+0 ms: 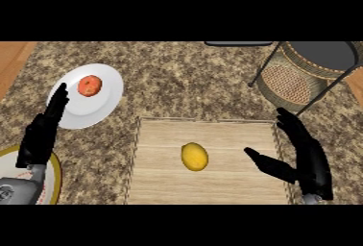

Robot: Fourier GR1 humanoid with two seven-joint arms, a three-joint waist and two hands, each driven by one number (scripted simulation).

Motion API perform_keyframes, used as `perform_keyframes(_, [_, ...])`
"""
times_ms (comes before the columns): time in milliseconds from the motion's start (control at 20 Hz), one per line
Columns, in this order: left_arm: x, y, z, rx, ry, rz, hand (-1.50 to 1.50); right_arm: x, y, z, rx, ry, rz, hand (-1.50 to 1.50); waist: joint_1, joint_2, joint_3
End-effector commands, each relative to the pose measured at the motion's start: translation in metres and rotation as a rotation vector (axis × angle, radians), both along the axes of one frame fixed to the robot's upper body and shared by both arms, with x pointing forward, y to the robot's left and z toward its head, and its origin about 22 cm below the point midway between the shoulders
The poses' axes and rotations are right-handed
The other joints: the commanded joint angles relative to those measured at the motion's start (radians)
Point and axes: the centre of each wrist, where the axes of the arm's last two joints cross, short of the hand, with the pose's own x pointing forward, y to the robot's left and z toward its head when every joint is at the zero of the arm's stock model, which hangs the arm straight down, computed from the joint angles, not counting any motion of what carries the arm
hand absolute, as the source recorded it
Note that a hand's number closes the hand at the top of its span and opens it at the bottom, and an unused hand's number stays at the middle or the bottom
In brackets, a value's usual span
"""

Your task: Pick the lemon from the tray and place it in the tiered basket

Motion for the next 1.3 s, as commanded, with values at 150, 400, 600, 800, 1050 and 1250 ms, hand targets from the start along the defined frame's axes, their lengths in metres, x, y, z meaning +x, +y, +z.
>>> perform_keyframes(150, [0.009,-0.004,0.0,-0.001,-0.012,0.009,0.0,-0.001,0.0,0.061,-0.343,0.22,0.266,-1.5,0.011,0.002,-0.004])
perform_keyframes(400, [0.007,-0.022,-0.008,0.005,-0.025,-0.011,0.0,0.019,0.033,0.103,-0.482,0.375,0.363,-1.5,0.04,0.006,-0.001])
perform_keyframes(600, [0.006,-0.002,-0.008,0.001,-0.003,-0.01,0.0,0.028,0.079,0.136,-0.476,0.418,0.351,-1.5,0.033,0.004,0.001])
perform_keyframes(800, [0.007,-0.006,-0.007,-0.015,-0.013,-0.025,0.0,0.056,0.086,0.142,-0.501,0.525,0.353,-1.5,0.032,0.005,0.002])
perform_keyframes(1050, [0.001,-0.007,-0.004,0.007,-0.023,-0.035,0.0,0.066,0.115,0.13,-0.491,0.626,0.383,-1.5,0.032,0.003,0.002])
perform_keyframes(1250, [0.016,0.002,-0.011,-0.018,-0.003,-0.003,0.0,0.058,0.131,0.102,-0.55,0.679,0.403,-1.5,0.012,0.005,0.002])
